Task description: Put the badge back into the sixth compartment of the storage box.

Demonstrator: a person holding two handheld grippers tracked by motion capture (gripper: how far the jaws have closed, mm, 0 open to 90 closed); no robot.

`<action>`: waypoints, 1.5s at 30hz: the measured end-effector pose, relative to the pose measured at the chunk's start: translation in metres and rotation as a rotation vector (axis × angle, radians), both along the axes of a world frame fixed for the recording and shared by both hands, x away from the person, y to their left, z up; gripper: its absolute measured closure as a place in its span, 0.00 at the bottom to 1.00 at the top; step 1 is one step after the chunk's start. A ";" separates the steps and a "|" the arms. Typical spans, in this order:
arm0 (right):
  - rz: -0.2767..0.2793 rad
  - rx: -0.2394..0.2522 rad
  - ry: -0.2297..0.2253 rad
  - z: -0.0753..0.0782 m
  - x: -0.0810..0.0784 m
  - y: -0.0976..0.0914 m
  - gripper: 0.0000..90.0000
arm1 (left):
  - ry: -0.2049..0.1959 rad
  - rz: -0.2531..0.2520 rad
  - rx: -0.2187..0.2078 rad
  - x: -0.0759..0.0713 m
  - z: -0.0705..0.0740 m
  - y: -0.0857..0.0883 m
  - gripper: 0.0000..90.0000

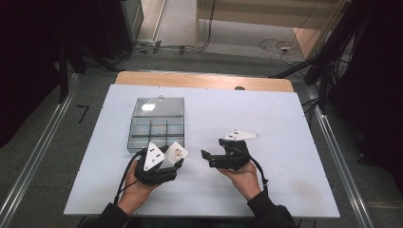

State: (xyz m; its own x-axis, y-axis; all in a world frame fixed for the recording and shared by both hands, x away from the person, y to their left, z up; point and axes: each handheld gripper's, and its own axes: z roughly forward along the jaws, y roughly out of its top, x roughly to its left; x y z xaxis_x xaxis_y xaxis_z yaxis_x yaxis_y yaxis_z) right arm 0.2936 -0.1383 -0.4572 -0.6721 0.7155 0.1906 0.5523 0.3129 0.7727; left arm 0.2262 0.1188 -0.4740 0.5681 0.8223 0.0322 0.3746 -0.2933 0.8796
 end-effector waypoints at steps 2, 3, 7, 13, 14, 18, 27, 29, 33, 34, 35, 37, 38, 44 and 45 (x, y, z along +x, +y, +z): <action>0.001 0.004 0.004 0.001 0.000 0.002 0.18 | 0.000 -0.001 0.001 0.000 0.000 -0.001 0.37; 0.006 0.007 0.003 0.001 0.000 0.003 0.18 | -0.004 -0.001 0.002 0.000 0.000 -0.001 0.37; 0.021 0.013 0.007 0.002 0.000 0.010 0.19 | -0.018 0.000 0.002 -0.001 0.001 -0.002 0.37; 0.038 0.044 0.020 0.002 0.002 0.018 0.20 | -0.023 0.001 -0.001 -0.001 0.001 -0.003 0.37; 0.042 0.050 0.023 0.003 0.002 0.019 0.20 | -0.024 0.001 0.000 -0.001 0.001 -0.003 0.37; 0.062 0.099 0.052 0.004 0.003 0.023 0.22 | -0.036 0.002 0.005 -0.002 0.001 -0.004 0.37; 0.153 0.326 0.238 -0.002 0.011 0.024 0.39 | -0.080 -0.019 -0.015 -0.007 0.004 -0.013 0.37; 0.168 0.352 0.263 -0.004 0.012 0.025 0.44 | -0.101 -0.024 -0.017 -0.008 0.005 -0.014 0.37; 0.230 0.418 0.358 -0.011 0.016 0.026 0.61 | -0.123 -0.030 -0.017 -0.011 0.007 -0.017 0.37; 0.230 0.418 0.358 -0.011 0.016 0.026 0.61 | -0.132 -0.034 -0.014 -0.011 0.007 -0.017 0.37; 0.239 0.433 0.370 -0.012 0.016 0.026 0.68 | -0.136 -0.040 -0.015 -0.012 0.007 -0.018 0.37; 0.256 0.467 0.392 -0.012 0.016 0.027 0.83 | -0.143 -0.047 -0.023 -0.012 0.007 -0.018 0.37; 0.246 0.484 0.386 -0.011 0.015 0.027 0.90 | -0.140 -0.056 -0.026 -0.012 0.007 -0.018 0.27; 0.222 0.476 0.349 -0.010 0.016 0.024 0.90 | -0.077 -0.054 -0.072 -0.013 0.007 -0.005 0.23; 0.219 0.472 0.347 -0.011 0.017 0.023 0.90 | -0.055 -0.044 -0.085 -0.013 0.006 -0.001 0.23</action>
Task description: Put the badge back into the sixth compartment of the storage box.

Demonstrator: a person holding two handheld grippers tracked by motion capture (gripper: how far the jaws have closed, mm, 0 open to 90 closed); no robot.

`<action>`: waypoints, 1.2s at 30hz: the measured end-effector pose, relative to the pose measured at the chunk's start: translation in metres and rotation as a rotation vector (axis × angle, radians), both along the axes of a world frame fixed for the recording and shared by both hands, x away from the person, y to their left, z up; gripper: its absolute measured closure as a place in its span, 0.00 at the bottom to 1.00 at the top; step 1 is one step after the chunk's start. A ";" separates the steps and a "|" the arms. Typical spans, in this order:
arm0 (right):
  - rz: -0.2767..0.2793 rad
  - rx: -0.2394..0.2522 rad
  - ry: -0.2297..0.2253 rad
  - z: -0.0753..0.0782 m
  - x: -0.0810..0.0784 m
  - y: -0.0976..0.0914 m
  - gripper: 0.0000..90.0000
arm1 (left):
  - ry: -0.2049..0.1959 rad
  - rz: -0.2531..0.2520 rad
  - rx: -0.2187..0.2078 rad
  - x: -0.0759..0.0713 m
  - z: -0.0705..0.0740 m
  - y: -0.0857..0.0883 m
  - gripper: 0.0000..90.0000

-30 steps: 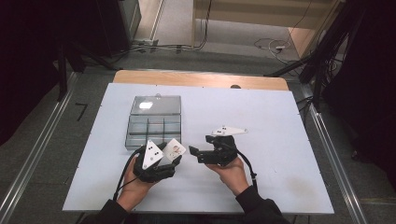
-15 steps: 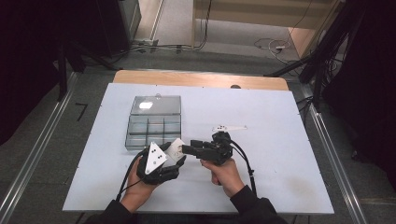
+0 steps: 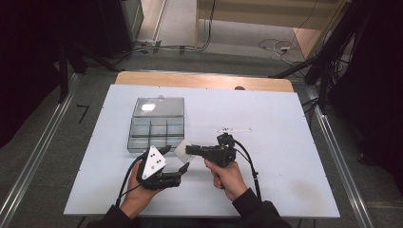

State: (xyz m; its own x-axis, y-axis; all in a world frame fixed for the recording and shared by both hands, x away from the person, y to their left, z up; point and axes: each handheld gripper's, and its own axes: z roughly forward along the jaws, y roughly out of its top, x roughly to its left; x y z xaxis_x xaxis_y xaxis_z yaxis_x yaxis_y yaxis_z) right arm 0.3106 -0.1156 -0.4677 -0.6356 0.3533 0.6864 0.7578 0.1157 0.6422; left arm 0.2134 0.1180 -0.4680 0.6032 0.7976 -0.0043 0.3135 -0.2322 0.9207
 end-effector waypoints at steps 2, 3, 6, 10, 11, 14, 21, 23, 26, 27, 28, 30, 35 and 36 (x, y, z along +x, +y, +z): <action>-0.014 -0.005 0.002 -0.001 0.001 -0.001 0.90 | 0.041 0.019 -0.019 0.000 -0.002 0.010 0.23; -0.016 -0.005 0.001 -0.001 0.001 -0.002 0.90 | 0.063 0.030 -0.026 0.000 -0.003 0.016 0.23; -0.033 0.001 -0.004 0.001 0.003 -0.002 0.90 | 0.150 0.068 -0.089 0.002 -0.005 0.035 0.24; -0.044 0.003 0.000 0.001 0.006 -0.001 0.90 | 0.221 0.105 -0.140 -0.001 -0.009 0.055 0.25; -0.046 -0.001 -0.003 0.001 0.006 0.001 0.90 | 0.227 0.113 -0.139 -0.002 -0.009 0.057 0.25; -0.046 -0.004 -0.012 0.001 0.007 0.004 0.90 | 0.235 0.129 -0.144 -0.006 -0.011 0.064 0.25; -0.033 -0.003 -0.043 0.009 0.008 0.021 0.90 | 0.263 0.141 -0.126 -0.008 -0.019 0.069 0.25; -0.030 -0.011 -0.055 0.012 0.009 0.025 0.90 | 0.256 0.152 -0.115 -0.008 -0.020 0.069 0.24; -0.029 -0.021 -0.063 0.017 0.013 0.034 0.90 | 0.227 0.174 -0.049 -0.006 -0.022 0.070 0.24; -0.029 -0.021 -0.063 0.017 0.013 0.034 0.90 | 0.225 0.182 -0.040 -0.006 -0.023 0.070 0.24; -0.029 -0.021 -0.066 0.017 0.014 0.036 0.90 | 0.228 0.183 -0.037 -0.005 -0.023 0.071 0.24; -0.031 -0.022 -0.067 0.018 0.015 0.039 0.90 | 0.228 0.191 -0.036 -0.004 -0.024 0.072 0.24; -0.040 -0.025 -0.065 0.020 0.020 0.043 0.90 | 0.224 0.202 -0.033 -0.003 -0.024 0.074 0.24; -0.040 -0.030 -0.069 0.021 0.021 0.044 0.90 | 0.225 0.202 -0.034 -0.003 -0.024 0.074 0.24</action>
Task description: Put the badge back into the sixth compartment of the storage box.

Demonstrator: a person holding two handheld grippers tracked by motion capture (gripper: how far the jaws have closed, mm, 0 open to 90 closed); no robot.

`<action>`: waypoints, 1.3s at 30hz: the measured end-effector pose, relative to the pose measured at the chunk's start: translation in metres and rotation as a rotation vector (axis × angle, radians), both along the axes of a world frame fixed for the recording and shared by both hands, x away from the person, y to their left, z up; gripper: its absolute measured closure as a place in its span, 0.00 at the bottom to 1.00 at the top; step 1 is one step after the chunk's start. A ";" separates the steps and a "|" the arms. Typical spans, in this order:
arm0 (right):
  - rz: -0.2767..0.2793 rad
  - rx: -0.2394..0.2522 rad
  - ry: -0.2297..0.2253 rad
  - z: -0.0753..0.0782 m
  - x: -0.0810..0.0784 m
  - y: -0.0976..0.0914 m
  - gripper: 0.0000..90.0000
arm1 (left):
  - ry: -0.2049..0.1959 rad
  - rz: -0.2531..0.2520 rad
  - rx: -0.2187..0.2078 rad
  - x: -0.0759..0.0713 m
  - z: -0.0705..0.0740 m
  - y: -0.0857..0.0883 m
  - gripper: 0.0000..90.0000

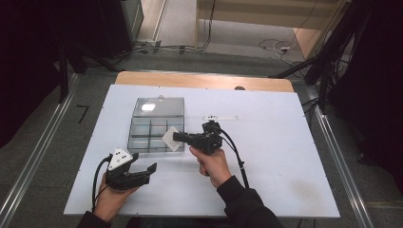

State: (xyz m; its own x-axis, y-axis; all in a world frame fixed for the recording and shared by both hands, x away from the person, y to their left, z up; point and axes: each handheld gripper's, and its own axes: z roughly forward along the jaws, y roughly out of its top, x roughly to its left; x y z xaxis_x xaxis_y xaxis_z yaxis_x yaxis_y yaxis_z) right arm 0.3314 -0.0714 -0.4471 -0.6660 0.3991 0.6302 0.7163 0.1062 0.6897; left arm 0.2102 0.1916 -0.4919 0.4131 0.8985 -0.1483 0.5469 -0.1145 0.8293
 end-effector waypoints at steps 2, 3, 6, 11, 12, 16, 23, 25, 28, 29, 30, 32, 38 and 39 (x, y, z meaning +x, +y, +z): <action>-0.004 -0.007 -0.001 0.001 0.002 0.002 0.90 | -0.003 0.002 0.002 0.000 0.000 0.000 0.24; -0.006 -0.010 -0.002 0.001 0.003 0.003 0.90 | -0.004 0.004 0.002 0.000 0.000 -0.001 0.24; -0.015 -0.008 0.001 -0.001 0.006 0.006 0.90 | -0.006 0.004 0.007 0.000 0.000 -0.001 0.24; -0.032 -0.020 0.009 -0.006 0.012 0.007 0.90 | -0.008 0.016 0.003 0.001 0.001 0.000 0.24; -0.034 -0.022 0.011 -0.007 0.013 0.007 0.90 | -0.009 0.020 0.000 0.001 0.001 0.000 0.24; -0.059 -0.024 0.021 -0.012 0.019 0.007 0.90 | -0.010 0.022 -0.003 0.001 0.001 0.001 0.24; -0.082 -0.039 0.009 -0.018 0.025 0.007 0.90 | -0.008 0.018 0.000 0.001 0.001 0.001 0.24; -0.089 -0.041 0.009 -0.019 0.027 0.007 0.90 | -0.009 0.017 0.003 0.001 0.001 0.001 0.24; -0.096 -0.060 -0.011 -0.022 0.029 0.007 0.90 | -0.008 0.018 0.002 0.001 0.000 0.001 0.24; -0.097 -0.073 -0.022 -0.023 0.029 0.008 0.90 | -0.007 0.019 0.003 0.001 0.000 0.001 0.24; -0.097 -0.086 -0.031 -0.024 0.030 0.008 0.90 | -0.007 0.019 0.004 0.001 0.000 0.001 0.24; -0.097 -0.111 -0.047 -0.027 0.031 0.008 0.90 | -0.007 0.021 0.002 0.001 0.000 0.001 0.24; -0.093 -0.193 -0.099 -0.033 0.031 0.012 0.90 | -0.005 0.019 0.002 0.001 0.000 0.001 0.24; -0.091 -0.203 -0.108 -0.034 0.030 0.013 0.90 | -0.004 0.016 0.001 0.001 0.000 0.002 0.24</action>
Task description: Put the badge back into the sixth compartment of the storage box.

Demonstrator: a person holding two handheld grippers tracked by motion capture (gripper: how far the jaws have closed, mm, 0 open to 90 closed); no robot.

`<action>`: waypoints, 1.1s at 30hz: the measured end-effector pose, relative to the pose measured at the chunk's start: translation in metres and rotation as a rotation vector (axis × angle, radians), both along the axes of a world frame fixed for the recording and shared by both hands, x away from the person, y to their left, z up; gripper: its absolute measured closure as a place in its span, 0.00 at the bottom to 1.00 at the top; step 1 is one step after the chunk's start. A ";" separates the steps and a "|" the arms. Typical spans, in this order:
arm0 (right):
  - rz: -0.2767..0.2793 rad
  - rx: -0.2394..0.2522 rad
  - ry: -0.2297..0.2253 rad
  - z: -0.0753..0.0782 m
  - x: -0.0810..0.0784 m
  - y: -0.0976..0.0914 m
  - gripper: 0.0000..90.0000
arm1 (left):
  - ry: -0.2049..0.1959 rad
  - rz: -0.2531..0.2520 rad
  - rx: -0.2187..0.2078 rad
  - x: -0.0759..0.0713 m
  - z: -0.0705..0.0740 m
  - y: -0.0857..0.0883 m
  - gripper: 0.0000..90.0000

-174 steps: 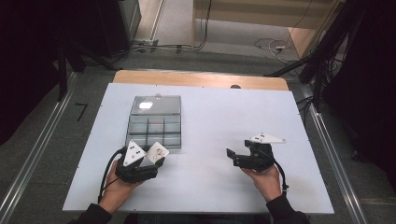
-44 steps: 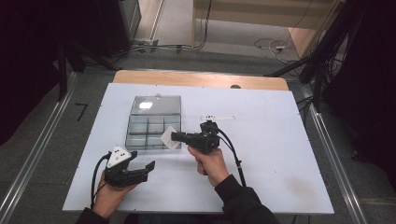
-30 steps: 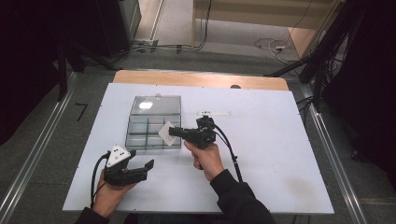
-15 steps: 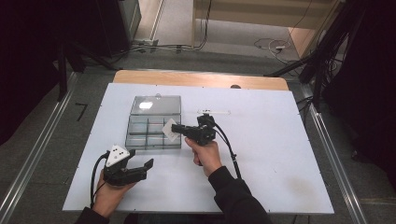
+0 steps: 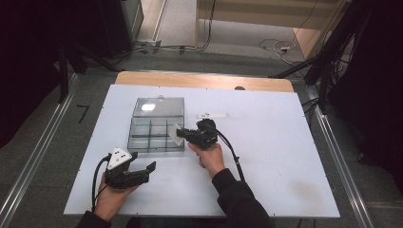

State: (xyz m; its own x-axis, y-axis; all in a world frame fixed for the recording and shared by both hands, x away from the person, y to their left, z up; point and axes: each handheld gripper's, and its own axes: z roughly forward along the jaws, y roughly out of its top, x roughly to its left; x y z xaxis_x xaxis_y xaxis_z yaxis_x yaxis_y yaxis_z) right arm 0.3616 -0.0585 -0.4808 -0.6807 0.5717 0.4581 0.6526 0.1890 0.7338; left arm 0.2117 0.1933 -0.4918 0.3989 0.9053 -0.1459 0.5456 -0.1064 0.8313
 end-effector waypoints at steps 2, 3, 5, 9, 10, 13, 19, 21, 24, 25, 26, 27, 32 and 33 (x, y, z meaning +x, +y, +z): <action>0.002 -0.025 -0.022 -0.001 -0.001 0.002 0.90 | 0.000 0.001 0.001 0.000 0.000 0.000 0.24; 0.006 -0.032 -0.025 -0.001 -0.002 0.003 0.90 | 0.000 0.003 0.000 0.000 0.000 0.000 0.24; 0.011 -0.058 -0.046 -0.002 -0.003 0.005 0.90 | 0.002 0.002 -0.002 0.000 0.000 0.000 0.24; 0.023 -0.109 -0.076 -0.004 -0.007 0.010 0.90 | 0.004 0.001 -0.002 0.000 0.000 0.000 0.24; 0.024 -0.115 -0.079 -0.005 -0.007 0.011 0.90 | 0.003 0.001 -0.002 0.000 0.000 0.000 0.24; 0.029 -0.140 -0.100 -0.005 -0.009 0.013 0.90 | 0.004 0.001 0.000 0.000 0.000 0.000 0.24; 0.031 -0.154 -0.119 -0.004 -0.010 0.013 0.86 | 0.004 0.004 -0.001 0.001 0.000 0.000 0.24; 0.028 -0.149 -0.137 -0.003 -0.010 0.012 0.84 | 0.004 0.003 -0.001 0.000 0.000 0.000 0.24; 0.019 -0.138 -0.152 0.000 -0.011 0.011 0.82 | 0.005 0.003 -0.001 0.000 0.000 0.000 0.24; 0.016 -0.133 -0.154 0.001 -0.011 0.010 0.80 | 0.004 0.004 0.000 0.000 -0.001 0.000 0.24; 0.016 -0.127 -0.160 0.002 -0.011 0.009 0.79 | 0.004 0.004 0.001 0.000 -0.001 0.000 0.24; 0.013 -0.121 -0.160 0.003 -0.012 0.009 0.78 | 0.003 0.005 0.000 0.000 -0.001 0.000 0.24; 0.003 -0.114 -0.182 0.007 -0.013 0.007 0.74 | 0.000 0.007 -0.002 0.000 0.000 0.000 0.24; 0.002 -0.111 -0.182 0.007 -0.013 0.006 0.72 | 0.000 0.008 -0.002 0.000 0.000 0.000 0.24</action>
State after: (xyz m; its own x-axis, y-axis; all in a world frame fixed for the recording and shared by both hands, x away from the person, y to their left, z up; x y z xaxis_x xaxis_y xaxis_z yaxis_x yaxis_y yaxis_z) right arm 0.3487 -0.0522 -0.4736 -0.7474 0.6105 0.2621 0.5110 0.2759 0.8141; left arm 0.2120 0.1936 -0.4922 0.3921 0.9080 -0.1478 0.5466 -0.1007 0.8313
